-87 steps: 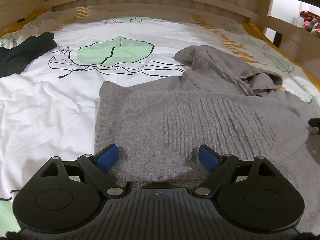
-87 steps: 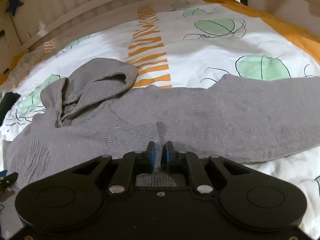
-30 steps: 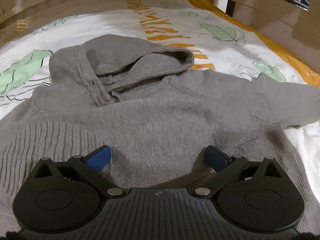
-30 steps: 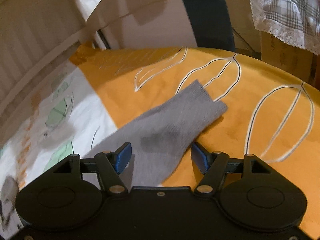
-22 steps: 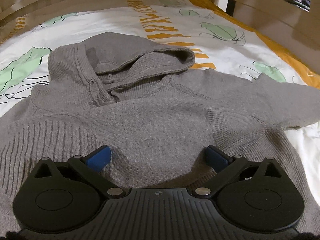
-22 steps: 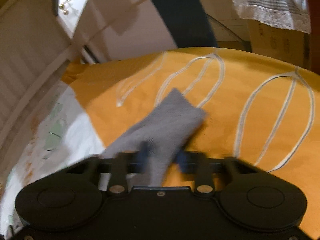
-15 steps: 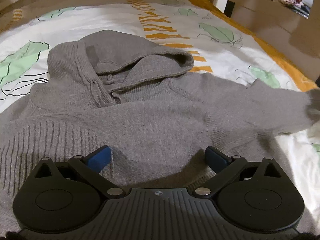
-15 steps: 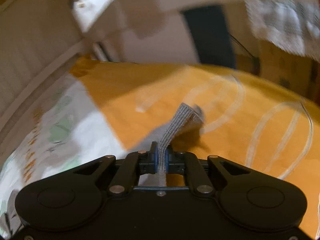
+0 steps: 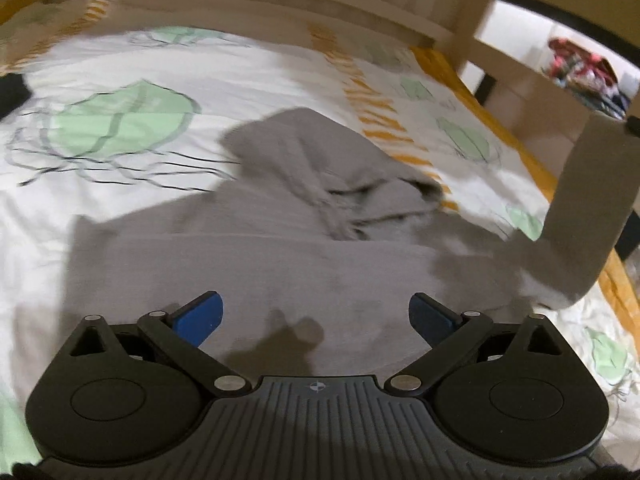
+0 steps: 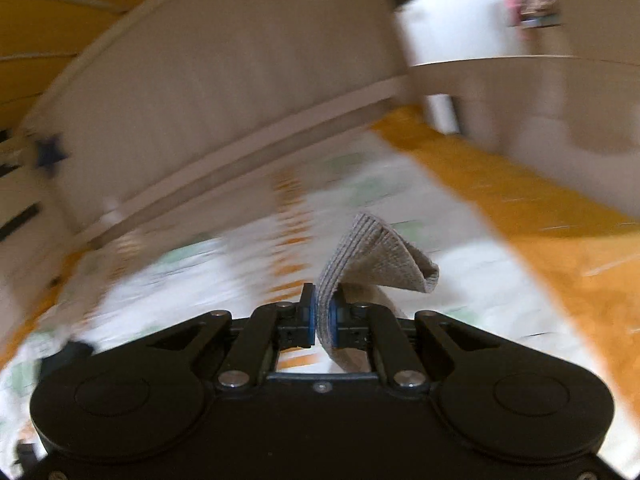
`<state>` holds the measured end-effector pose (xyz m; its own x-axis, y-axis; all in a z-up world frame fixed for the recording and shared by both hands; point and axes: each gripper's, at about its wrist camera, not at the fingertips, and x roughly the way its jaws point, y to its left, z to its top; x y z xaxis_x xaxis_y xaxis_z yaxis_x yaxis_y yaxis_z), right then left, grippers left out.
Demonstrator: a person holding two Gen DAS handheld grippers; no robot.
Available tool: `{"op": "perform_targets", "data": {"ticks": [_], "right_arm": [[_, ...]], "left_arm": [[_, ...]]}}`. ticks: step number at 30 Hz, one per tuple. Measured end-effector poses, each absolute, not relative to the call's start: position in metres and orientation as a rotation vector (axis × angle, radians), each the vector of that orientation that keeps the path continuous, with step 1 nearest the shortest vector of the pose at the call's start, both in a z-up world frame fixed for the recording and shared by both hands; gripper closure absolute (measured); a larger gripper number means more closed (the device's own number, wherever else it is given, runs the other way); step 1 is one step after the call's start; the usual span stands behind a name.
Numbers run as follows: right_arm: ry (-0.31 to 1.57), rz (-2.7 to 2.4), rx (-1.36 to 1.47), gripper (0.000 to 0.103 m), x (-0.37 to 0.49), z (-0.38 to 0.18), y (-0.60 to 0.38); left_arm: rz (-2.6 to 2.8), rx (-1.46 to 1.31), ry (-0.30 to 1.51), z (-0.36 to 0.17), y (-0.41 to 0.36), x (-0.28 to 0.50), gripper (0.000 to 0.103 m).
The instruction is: Fold large clothes
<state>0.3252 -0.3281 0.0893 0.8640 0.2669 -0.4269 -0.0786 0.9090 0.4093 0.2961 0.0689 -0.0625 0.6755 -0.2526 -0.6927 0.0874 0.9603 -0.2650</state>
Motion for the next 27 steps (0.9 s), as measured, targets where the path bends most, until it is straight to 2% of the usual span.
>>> {"op": "perform_targets", "data": {"ticks": [9, 20, 24, 26, 27], "right_arm": [[0.542, 0.481, 0.358, 0.09, 0.332, 0.067, -0.17], [0.723, 0.573, 0.281, 0.089, 0.335, -0.034, -0.064], [0.739, 0.577, 0.193, 0.079, 0.319, -0.063, -0.046], [0.749, 0.592, 0.144, 0.077, 0.314, -0.071, -0.042], [0.753, 0.601, 0.119, 0.072, 0.312, -0.075, -0.039]], "left_arm": [[-0.089, -0.307, 0.773, -0.053, 0.147, 0.266, 0.002], [-0.029, -0.427, 0.763, -0.059, 0.199, 0.251, 0.002], [-0.048, -0.452, 0.771, -0.062, 0.199, 0.257, 0.002], [-0.066, -0.475, 0.775, -0.064, 0.198, 0.259, 0.002], [-0.075, -0.487, 0.779, -0.065, 0.197, 0.262, 0.002]]}}
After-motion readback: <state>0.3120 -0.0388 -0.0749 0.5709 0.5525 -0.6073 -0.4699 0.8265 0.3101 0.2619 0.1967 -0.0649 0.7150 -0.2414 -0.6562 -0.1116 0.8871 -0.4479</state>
